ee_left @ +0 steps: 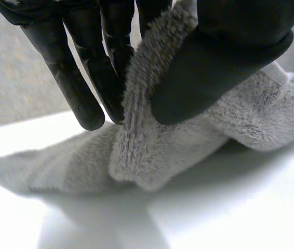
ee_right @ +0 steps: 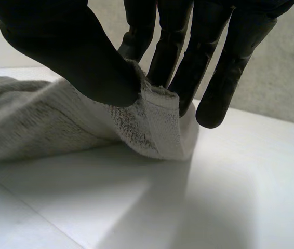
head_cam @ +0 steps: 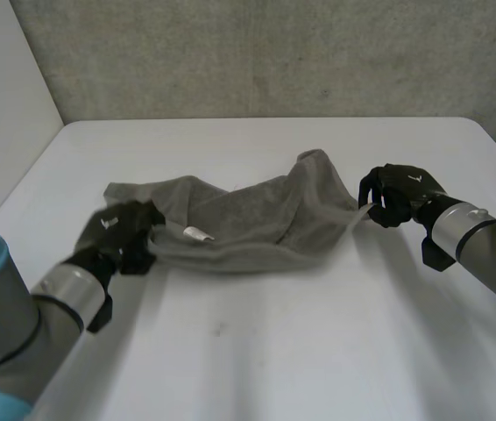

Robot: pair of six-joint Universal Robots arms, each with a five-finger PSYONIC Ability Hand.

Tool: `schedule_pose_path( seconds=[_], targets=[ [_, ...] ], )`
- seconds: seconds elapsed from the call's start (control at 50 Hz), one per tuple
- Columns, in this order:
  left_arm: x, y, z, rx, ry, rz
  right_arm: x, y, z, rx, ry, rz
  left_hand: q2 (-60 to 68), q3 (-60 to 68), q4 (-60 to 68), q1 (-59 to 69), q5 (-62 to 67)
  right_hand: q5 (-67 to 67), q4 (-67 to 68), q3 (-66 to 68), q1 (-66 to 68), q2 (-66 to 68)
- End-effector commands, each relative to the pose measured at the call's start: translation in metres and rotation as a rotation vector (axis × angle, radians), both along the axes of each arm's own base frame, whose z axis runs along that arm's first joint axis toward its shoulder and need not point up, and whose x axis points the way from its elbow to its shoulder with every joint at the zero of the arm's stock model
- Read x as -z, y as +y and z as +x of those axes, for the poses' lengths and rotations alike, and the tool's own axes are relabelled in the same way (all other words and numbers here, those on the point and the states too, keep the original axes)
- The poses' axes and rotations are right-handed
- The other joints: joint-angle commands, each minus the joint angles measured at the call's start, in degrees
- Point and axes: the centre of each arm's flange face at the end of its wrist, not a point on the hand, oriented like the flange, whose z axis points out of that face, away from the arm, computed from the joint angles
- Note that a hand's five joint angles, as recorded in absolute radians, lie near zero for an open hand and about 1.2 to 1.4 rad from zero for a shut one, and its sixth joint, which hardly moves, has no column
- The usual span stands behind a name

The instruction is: Fold the towel.

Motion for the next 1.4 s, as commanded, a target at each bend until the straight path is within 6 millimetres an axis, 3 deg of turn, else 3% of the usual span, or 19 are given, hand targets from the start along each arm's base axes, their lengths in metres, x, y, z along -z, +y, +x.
schedule_pose_path(
  seconds=[0.02, 0.06, 0.1, 0.18, 0.22, 0.34, 0.44, 0.5, 0.56, 0.66, 0.88, 1.0, 1.14, 1.26, 1.4],
  targets=[
    [0.015, 0.032, 0.003, 0.037, -0.049, 0.091, -0.018, 0.016, -0.008, -0.052, 0.082, -0.057, -31.3, -31.3, -32.0, -31.8, -32.7, 10.8, 10.4, 10.5, 0.4, 10.8],
    [0.010, 0.037, 0.004, 0.043, -0.065, 0.101, -0.019, 0.018, -0.014, -0.059, 0.160, -0.078, -43.8, -43.8, -44.6, -44.4, -45.2, 10.8, 10.4, 10.5, 0.4, 10.8],
    [0.004, 0.037, 0.004, 0.048, -0.069, 0.086, -0.020, 0.018, -0.018, -0.057, 0.200, -0.090, -47.9, -47.9, -48.6, -48.4, -49.3, 10.8, 10.4, 10.5, 0.4, 10.8],
    [-0.012, 0.030, 0.004, 0.051, -0.078, 0.016, -0.019, 0.018, -0.027, -0.055, 0.269, -0.101, -48.9, -48.9, -49.7, -49.5, -50.3, 10.8, 10.4, 10.5, 0.4, 10.8],
    [-0.030, 0.018, 0.000, 0.056, -0.097, -0.079, -0.017, 0.021, -0.027, -0.068, 0.301, -0.099, -48.3, -48.3, -49.0, -48.8, -49.7, 10.8, 10.4, 10.5, 0.4, 10.8],
    [-0.048, 0.003, -0.012, 0.119, -0.142, -0.189, -0.013, 0.024, -0.027, -0.075, 0.308, -0.089, -47.1, -47.1, -47.8, -47.6, -48.5, 10.8, 10.4, 10.5, 0.4, 10.8],
    [-0.022, -0.014, -0.035, 0.261, -0.281, -0.213, -0.008, 0.027, -0.025, -0.096, 0.303, -0.074, -42.9, -42.9, -43.7, -43.4, -44.3, 10.8, 10.4, 10.5, 0.4, 10.8],
    [-0.016, -0.016, -0.042, 0.296, -0.322, -0.224, -0.007, 0.028, -0.025, -0.095, 0.304, -0.073, -42.7, -42.7, -43.5, -43.2, -44.1, 10.8, 10.4, 10.5, 0.4, 10.8],
    [0.006, -0.020, -0.064, 0.385, -0.434, -0.242, -0.005, 0.029, -0.025, -0.097, 0.306, -0.068, -39.7, -39.7, -40.4, -40.2, -41.1, 10.8, 10.4, 10.5, 0.4, 10.8],
    [0.027, -0.024, -0.075, 0.437, -0.489, -0.184, -0.002, 0.029, -0.025, -0.096, 0.306, -0.060, -39.7, -39.7, -40.4, -40.2, -41.1, 10.8, 10.4, 10.5, 0.4, 10.8],
    [0.045, -0.014, -0.109, 0.539, -0.504, -0.171, 0.009, 0.027, -0.026, -0.099, 0.309, -0.030, -40.2, -40.2, -41.0, -40.7, -41.6, 10.8, 10.4, 10.5, 0.4, 10.8],
    [0.040, -0.021, -0.114, 0.551, -0.534, -0.204, 0.010, 0.028, -0.026, -0.100, 0.309, -0.027, -35.3, -35.3, -36.1, -35.8, -36.7, 10.8, 10.4, 10.5, 0.4, 10.8],
    [0.030, -0.031, -0.112, 0.600, -0.685, -0.269, 0.012, 0.028, -0.025, -0.104, 0.308, -0.021, -28.9, -28.9, -29.7, -29.5, -30.3, 10.8, 10.4, 10.5, 0.4, 10.8],
    [0.033, -0.044, -0.098, 0.631, -0.788, -0.246, 0.016, 0.027, -0.026, -0.105, 0.315, -0.014, -27.2, -27.2, -28.0, -27.8, -28.6, 10.8, 10.4, 10.5, 0.4, 10.8],
    [0.043, -0.043, -0.093, 0.685, -0.863, -0.233, 0.017, 0.027, -0.026, -0.112, 0.342, -0.026, -29.4, -29.4, -30.2, -30.0, -30.8, 10.8, 10.4, 10.5, 0.4, 10.8]
  ],
)
